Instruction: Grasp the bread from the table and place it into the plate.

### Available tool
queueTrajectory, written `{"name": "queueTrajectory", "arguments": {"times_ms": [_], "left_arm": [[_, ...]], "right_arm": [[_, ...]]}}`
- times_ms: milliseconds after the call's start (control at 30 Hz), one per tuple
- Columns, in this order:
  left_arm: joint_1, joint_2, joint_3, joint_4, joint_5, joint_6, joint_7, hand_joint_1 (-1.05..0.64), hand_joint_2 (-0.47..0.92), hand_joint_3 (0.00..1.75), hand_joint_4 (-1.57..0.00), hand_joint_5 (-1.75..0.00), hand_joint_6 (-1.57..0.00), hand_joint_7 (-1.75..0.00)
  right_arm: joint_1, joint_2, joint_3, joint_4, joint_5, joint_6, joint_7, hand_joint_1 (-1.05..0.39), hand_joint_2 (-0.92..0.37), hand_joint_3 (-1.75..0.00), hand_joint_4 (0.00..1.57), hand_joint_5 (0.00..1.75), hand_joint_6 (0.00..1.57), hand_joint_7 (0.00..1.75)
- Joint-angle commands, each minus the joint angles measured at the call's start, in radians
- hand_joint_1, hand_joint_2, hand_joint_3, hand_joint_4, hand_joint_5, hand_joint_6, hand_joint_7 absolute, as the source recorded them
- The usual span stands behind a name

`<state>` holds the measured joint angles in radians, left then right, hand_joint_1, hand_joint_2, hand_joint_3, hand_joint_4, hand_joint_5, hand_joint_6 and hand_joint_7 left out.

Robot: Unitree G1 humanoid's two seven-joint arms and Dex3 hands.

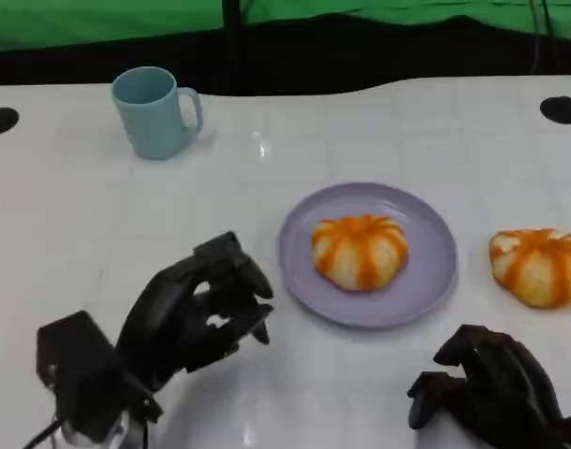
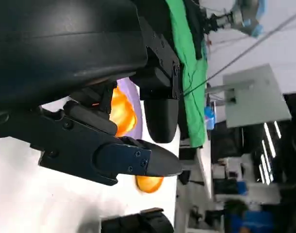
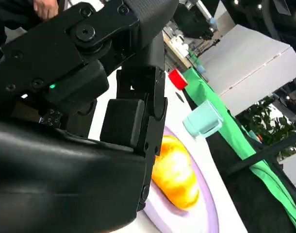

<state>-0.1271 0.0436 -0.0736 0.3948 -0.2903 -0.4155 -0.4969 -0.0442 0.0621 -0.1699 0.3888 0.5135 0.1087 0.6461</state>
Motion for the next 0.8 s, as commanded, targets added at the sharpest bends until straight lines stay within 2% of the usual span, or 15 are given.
{"name": "queueTrajectory", "arguments": {"times_ms": [33, 200, 300, 500, 800], "left_arm": [[0.058, -0.039, 0.041, -0.042, -0.109, 0.064, -0.051, -0.69, 0.92, 0.33, -0.73, -1.75, -0.53, -1.72], [0.102, -0.053, 0.060, -0.089, -0.152, 0.141, -0.072, -0.70, 0.92, 0.32, -0.83, -1.75, -0.58, -1.75], [0.136, -0.064, 0.076, -0.122, -0.237, 0.234, -0.121, -0.69, 0.92, 0.31, -0.86, -1.75, -0.61, -1.75], [0.181, -0.078, 0.098, -0.154, -0.302, 0.345, -0.154, -0.73, 0.92, 0.19, -0.90, -1.75, -0.67, -1.75], [0.171, -0.085, 0.136, -0.128, -0.301, 0.362, -0.196, -0.76, 0.92, 0.17, -0.94, -1.75, -0.72, -1.75]], "right_arm": [[-0.004, -0.016, -0.014, 0.001, 0.008, 0.000, 0.004, -1.05, -0.72, 0.00, 1.57, 0.74, 1.57, 0.37], [-0.003, -0.016, -0.011, -0.005, 0.000, -0.002, -0.007, -1.05, -0.72, 0.00, 1.57, 0.75, 1.57, 0.39], [-0.007, -0.019, -0.013, 0.000, 0.005, -0.001, 0.002, -1.04, -0.73, -0.01, 1.57, 0.74, 1.57, 0.37], [-0.014, -0.026, -0.020, 0.015, 0.016, 0.000, 0.023, -1.03, -0.72, 0.00, 1.57, 0.73, 1.57, 0.36], [-0.016, -0.030, -0.023, 0.019, 0.011, -0.008, 0.022, -1.05, -0.73, 0.00, 1.57, 0.74, 1.57, 0.38]]}}
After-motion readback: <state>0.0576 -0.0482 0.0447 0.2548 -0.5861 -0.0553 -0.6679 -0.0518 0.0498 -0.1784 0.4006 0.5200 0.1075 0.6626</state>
